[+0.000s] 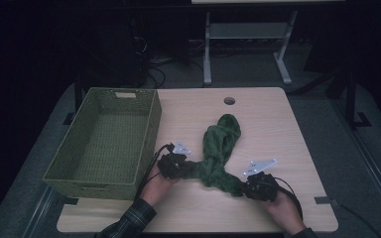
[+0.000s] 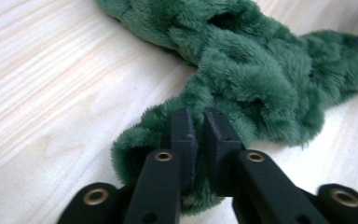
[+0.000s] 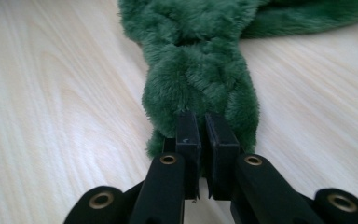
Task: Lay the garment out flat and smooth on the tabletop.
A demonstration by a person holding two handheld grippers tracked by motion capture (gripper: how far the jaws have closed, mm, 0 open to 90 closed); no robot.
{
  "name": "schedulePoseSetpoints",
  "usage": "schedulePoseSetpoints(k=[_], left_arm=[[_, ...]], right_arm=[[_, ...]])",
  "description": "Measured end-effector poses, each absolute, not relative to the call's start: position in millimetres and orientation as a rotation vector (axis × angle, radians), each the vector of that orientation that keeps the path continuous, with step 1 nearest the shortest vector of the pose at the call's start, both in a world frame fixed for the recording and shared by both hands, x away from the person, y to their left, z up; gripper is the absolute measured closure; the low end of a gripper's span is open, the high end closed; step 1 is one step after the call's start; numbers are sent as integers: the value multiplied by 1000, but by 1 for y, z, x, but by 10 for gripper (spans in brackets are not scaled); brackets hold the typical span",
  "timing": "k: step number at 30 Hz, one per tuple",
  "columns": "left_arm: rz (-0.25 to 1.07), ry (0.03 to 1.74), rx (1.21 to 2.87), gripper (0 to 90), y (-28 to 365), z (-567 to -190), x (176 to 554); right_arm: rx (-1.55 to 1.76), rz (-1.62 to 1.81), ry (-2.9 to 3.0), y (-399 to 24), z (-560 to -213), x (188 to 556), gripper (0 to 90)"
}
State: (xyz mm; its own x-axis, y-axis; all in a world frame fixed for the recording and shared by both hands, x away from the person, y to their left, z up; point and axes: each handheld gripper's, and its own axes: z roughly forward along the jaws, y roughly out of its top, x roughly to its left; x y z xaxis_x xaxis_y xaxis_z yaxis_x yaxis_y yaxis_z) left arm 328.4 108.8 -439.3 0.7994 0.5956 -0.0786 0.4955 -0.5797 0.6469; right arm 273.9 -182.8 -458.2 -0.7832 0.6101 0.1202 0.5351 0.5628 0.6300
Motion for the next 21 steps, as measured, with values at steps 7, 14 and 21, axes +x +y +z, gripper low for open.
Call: schedulePoseSetpoints(k=[7,14,21], left_arm=[[126,768,2305,879,107,-436,319],[15,690,2296,878,93,-439,300],[11,657,2279,681,88,-442,294]], right_arm=[[1017,950,2616,-209,-453,279,861],[1088,937,2561,-246,-449,283,865],[1098,938,2575,-256,-454,280,829]])
